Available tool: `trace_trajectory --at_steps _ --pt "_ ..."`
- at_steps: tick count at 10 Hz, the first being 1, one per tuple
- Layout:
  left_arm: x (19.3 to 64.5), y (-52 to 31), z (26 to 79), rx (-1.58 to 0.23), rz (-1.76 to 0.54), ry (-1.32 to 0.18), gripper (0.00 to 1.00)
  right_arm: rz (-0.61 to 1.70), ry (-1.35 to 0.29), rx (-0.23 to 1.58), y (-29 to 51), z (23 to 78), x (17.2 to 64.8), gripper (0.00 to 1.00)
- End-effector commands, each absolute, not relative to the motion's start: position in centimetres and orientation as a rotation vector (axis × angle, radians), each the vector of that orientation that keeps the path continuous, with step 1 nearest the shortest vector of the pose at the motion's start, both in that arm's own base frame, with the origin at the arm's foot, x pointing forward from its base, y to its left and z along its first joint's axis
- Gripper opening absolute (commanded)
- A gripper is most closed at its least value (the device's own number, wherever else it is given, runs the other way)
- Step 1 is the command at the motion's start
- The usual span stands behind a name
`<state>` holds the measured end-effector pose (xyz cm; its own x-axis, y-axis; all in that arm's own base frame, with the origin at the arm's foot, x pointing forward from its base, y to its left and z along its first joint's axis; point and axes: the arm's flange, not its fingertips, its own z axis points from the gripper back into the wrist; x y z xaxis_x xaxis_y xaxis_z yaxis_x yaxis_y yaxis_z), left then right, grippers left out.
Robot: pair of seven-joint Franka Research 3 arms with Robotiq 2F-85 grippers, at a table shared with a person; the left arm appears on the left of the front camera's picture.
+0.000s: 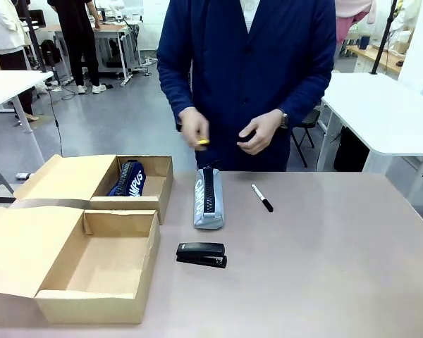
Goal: Place items inside the box.
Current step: Pick up a Pencil pouch or Stapler and place it inside the Mailer Box closest to the robot.
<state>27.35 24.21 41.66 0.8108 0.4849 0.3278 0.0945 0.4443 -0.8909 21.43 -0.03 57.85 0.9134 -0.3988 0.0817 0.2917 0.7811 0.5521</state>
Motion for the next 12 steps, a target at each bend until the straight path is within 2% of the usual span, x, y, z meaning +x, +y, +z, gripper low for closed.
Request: trace_trajectory --at_steps 1,3,5,6,8,10,12 --pt "27.4 24.2 41.7 -1.115 0.244 -0.638 1.0 -0.378 -0.135 0.481 11.1 56.9 19.1 0.36" --pt "27.4 24.2 41.7 -1.115 0.244 -0.638 1.0 -0.343 -0.13 0.389 19.2 55.6 20.1 0.36" --pt "27.4 24.2 41.7 -1.115 0.244 -0.638 1.0 -0.317 -0.084 0.48 25.1 53.8 21.9 0.36" --pt "27.4 24.2 41.7 -1.115 0.244 -0.638 1.0 -0.327 -0.108 0.383 21.0 54.2 18.4 0.36" --pt "27.4 24.2 41.7 -1.115 0.244 -0.638 1.0 -0.327 -0.108 0.383 21.0 54.2 18.4 0.36" --pt "27.4 24.2 41.7 -1.115 0.244 -0.638 1.0 -0.31 -0.131 0.383 25.5 53.1 19.8 0.36" --pt "27.4 24.2 41.7 -1.115 0.244 -0.638 1.0 -0.204 -0.06 0.416 31.0 51.9 22.6 0.36"
